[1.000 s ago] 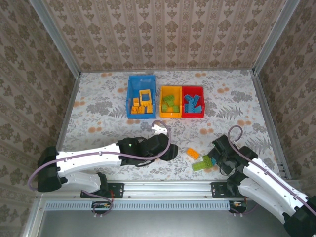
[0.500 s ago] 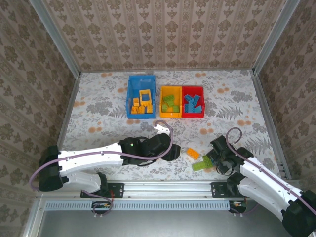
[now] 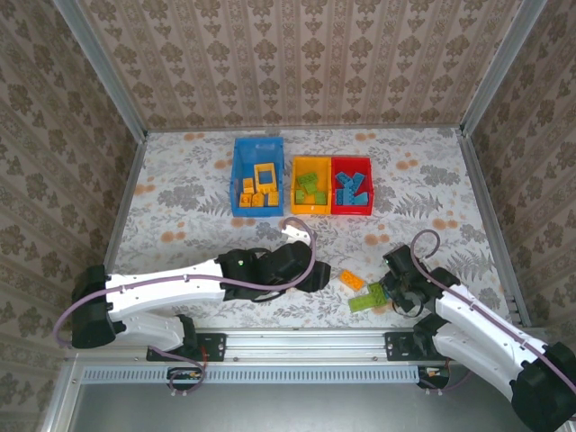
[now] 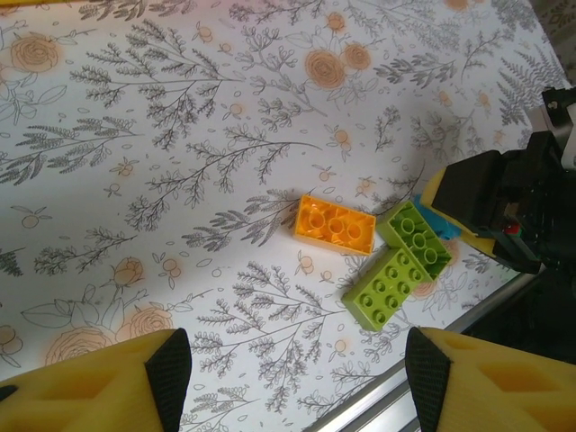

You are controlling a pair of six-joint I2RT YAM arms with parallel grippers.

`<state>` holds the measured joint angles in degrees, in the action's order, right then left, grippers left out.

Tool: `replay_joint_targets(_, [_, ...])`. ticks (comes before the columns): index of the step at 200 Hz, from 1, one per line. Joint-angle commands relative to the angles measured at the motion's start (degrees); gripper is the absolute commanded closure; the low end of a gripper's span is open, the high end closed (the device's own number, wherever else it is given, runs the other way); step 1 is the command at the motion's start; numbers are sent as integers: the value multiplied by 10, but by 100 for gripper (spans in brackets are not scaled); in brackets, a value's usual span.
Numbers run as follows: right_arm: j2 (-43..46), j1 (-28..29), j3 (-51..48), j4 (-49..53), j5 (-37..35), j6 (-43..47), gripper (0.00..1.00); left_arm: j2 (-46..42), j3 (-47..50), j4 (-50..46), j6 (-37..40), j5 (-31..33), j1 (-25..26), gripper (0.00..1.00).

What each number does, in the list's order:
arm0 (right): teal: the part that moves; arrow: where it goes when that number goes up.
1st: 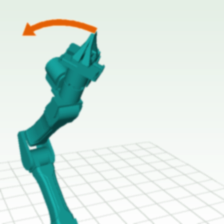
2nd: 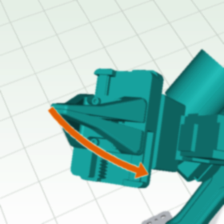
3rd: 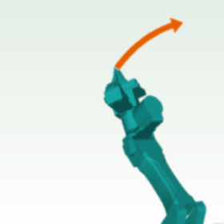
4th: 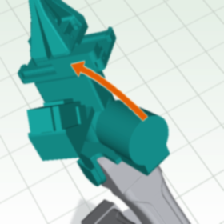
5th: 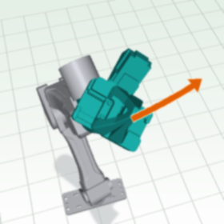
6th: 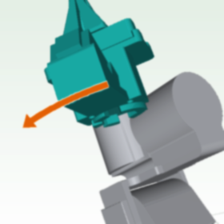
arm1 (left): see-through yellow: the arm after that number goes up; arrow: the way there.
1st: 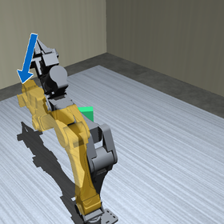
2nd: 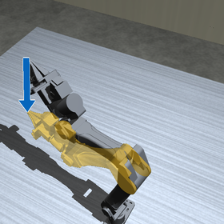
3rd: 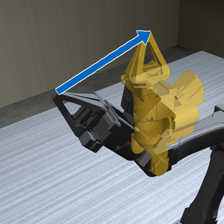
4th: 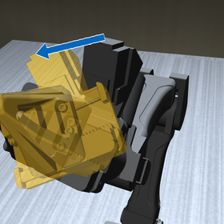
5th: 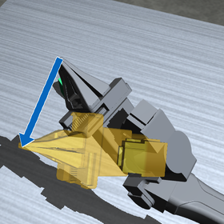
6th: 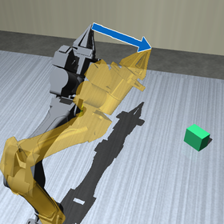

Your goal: Sort the legos into containers by color

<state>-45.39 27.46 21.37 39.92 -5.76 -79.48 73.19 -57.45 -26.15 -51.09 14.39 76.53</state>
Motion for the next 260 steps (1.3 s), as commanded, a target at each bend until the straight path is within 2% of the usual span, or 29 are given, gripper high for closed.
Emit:
replay_joint_targets(1, [1, -3, 72, 15, -31, 78, 75, -1, -31, -2, 15, 18, 5, 33])
replay_joint_targets(25, [-41, -3, 155, -16, -40, 166, 76, -11, -46, -5, 22, 42, 2, 33])
replay_joint_targets(59, [-191, -13, 282, -108, -1, 279, 75, -5, -82, -7, 49, 52, -5, 33])
replay_joint_targets(78, [-281, -31, 353, -137, -2, 325, 75, 5, -103, -10, 60, 53, -10, 33])
replay_joint_targets(115, [-429, -72, 470, -138, -17, 381, 75, 19, -118, -9, 64, 51, -15, 33])
replay_joint_targets(162, [-571, -114, 576, -119, 10, 418, 74, 30, -127, -21, 75, 47, -20, 33])
replay_joint_targets(183, [-610, -115, 610, -110, 16, 434, 70, 32, -121, -21, 74, 42, -22, 33])
replay_joint_targets(207, [-625, -115, 635, -94, 9, 444, 55, 42, -116, -23, 71, 33, -24, 33])
replay_joint_targets(228, [-616, -116, 636, -95, 3, 448, 44, 54, -113, -28, 64, 22, -26, 33])
replay_joint_targets(260, [-575, -115, 627, -94, 1, 459, 37, 77, -114, -27, 67, -4, -30, 31])
